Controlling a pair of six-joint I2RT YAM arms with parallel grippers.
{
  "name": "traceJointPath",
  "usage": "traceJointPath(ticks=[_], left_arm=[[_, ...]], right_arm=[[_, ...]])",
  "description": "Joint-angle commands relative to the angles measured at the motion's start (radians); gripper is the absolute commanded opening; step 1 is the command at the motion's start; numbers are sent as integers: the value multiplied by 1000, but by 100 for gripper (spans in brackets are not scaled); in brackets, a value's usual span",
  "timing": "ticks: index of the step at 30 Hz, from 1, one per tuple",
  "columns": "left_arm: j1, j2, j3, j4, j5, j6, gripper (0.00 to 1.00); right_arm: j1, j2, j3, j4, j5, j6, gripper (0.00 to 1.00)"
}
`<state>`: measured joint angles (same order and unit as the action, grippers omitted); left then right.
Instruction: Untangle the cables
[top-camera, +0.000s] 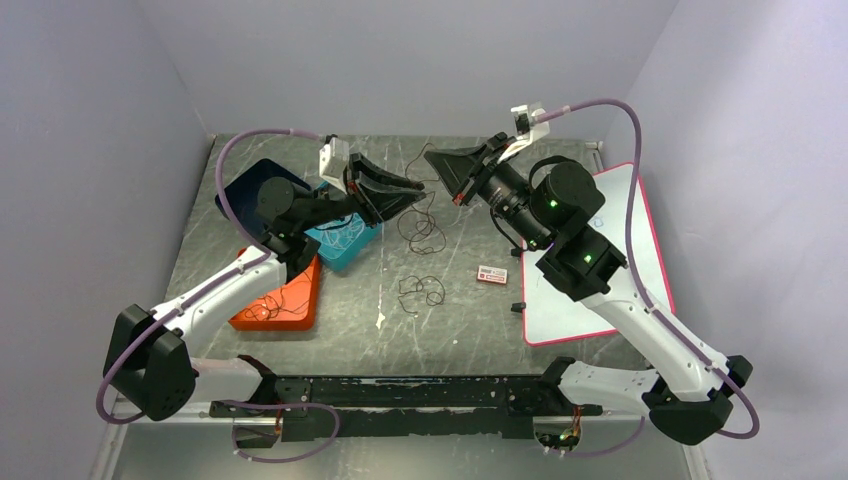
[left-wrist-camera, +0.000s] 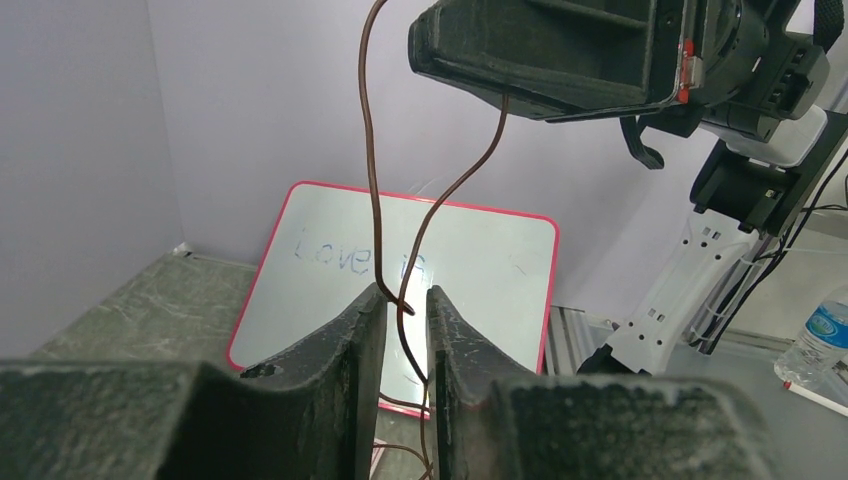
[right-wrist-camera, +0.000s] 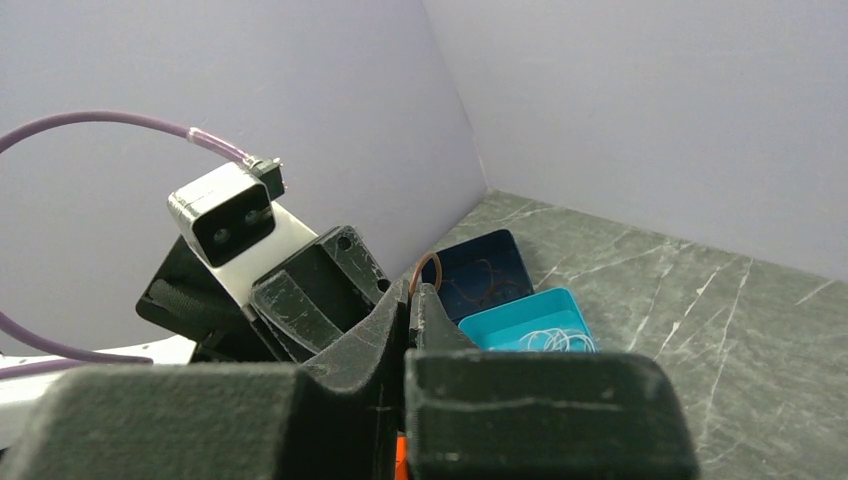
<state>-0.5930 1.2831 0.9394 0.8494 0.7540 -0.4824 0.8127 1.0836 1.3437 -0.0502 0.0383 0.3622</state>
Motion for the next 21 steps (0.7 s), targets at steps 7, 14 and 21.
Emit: traceJointPath(ticks=[7,14,21], left_arm=[[-5,-13,7,44,12,5,25],[-6,-8,7,48,13,2,8],[-5,-21,-1,8,-16,12,7]], right_arm=[[-4,-3,-18,21,2,-6,0],[-3,-5,-15,19,4,-9,0],[-4,-10,-24,17,18,-6,0]])
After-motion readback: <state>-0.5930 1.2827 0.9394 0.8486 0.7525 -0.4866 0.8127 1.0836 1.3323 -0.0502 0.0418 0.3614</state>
